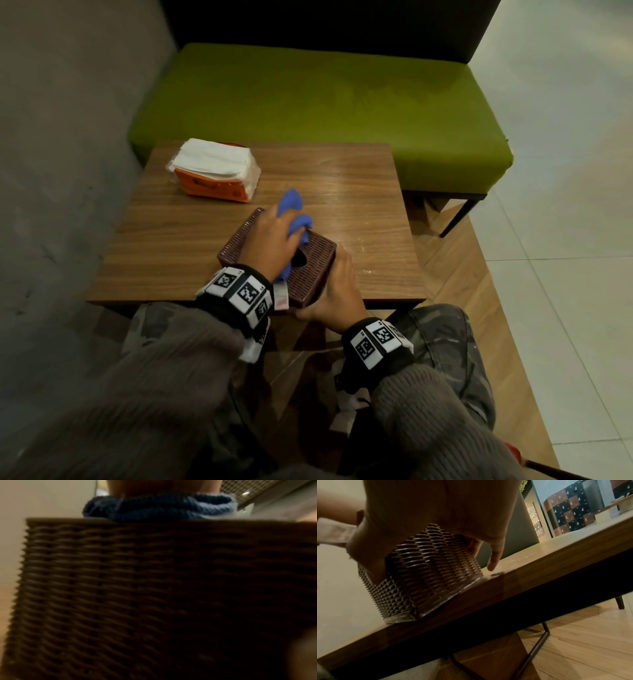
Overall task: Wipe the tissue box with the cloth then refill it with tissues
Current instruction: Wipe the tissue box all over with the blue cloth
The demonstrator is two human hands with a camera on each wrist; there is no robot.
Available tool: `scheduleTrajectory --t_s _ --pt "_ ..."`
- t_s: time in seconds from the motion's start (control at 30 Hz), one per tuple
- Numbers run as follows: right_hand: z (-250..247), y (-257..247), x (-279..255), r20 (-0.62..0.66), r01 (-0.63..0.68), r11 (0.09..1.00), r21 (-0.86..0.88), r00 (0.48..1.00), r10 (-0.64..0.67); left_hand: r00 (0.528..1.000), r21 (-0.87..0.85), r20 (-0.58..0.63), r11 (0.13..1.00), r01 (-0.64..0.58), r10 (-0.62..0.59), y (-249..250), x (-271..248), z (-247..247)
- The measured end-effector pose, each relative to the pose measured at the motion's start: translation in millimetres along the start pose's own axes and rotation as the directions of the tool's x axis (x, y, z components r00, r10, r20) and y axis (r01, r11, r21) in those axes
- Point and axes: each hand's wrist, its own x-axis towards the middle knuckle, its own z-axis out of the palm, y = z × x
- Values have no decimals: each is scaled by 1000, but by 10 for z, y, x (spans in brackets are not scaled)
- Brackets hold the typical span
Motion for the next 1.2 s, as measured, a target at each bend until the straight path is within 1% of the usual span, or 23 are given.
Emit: scheduleTrajectory --t_s 0.03,0.07,0.13,0.2,0.23,0.27,0.37,0.4,0.43,0.5,0.57,0.63,0.7,0.73,0.8,0.83,0.87,0.9,0.93,1.0,1.07,1.13,1.2 --pt "0 -7 2 0 -9 1000 -4 1000 9 999 4 -34 999 42 -42 -38 24 -14" --pt "8 -1 2 2 -10 1000 -10 1000 10 999 4 -22 999 36 -36 -18 2 0" --pt "14 16 -2 22 -22 999 -25 1000 23 989 -19 82 993 -121 122 137 -161 78" --pt "20 14 -5 33 -44 999 -12 998 44 945 -55 152 957 -284 289 235 -325 128" --pt "19 8 -2 26 -43 999 -6 999 43 931 -61 167 946 -319 325 216 -313 125" --pt "20 14 2 14 -32 999 -8 999 32 937 -60 163 951 -302 308 181 -250 104" --pt "2 -4 9 -8 -15 999 -28 1000 15 993 -32 32 993 -110 111 75 -25 83" --pt "5 5 16 -14 -10 999 -37 1000 10 998 -29 4 997 -70 70 87 -10 90" --pt "9 10 15 -13 -12 999 -43 1000 12 997 -31 1 997 -73 73 128 -42 108" --pt "47 43 13 10 -42 999 -29 999 42 980 -50 59 981 -186 188 204 -231 133" --pt "82 68 3 28 -76 997 30 997 75 931 -49 114 938 -344 348 177 -472 87" --pt "74 69 4 22 -90 995 39 996 89 892 -44 155 905 -424 425 26 -647 -5" --pt "36 33 10 10 -90 996 16 996 89 906 -40 136 916 -399 400 -195 -731 -125" --pt "23 23 14 1 -76 997 12 997 76 937 -36 94 942 -333 335 -314 -729 -192" --pt "-1 -2 12 0 -58 998 11 998 58 992 -54 -43 991 -123 121 -525 -629 -319" --pt "-10 -14 8 5 -57 998 9 998 57 993 -70 -112 997 -32 24 -589 -567 -344" --pt "-9 -22 16 5 -60 998 7 998 60 987 -71 -158 997 20 -31 -593 -528 -342" --pt "-7 -26 25 3 -63 998 -5 998 63 985 -62 -169 998 26 -36 -536 -525 -310" --pt "-3 -23 26 4 -68 998 -18 998 68 989 -48 -150 999 -11 3 -424 -572 -241" --pt "4 -22 18 12 -94 995 -31 995 95 982 -11 -68 984 -180 179 -153 -766 -50" --pt "12 -19 -5 38 -105 994 -34 994 106 945 -28 36 945 -325 326 39 -948 69" --pt "17 -13 -17 59 -105 993 -46 992 107 935 -48 99 940 -338 341 49 -959 43" --pt "-2 -33 -7 37 -109 994 -24 993 110 961 -39 92 965 -259 262 -77 -877 -82"
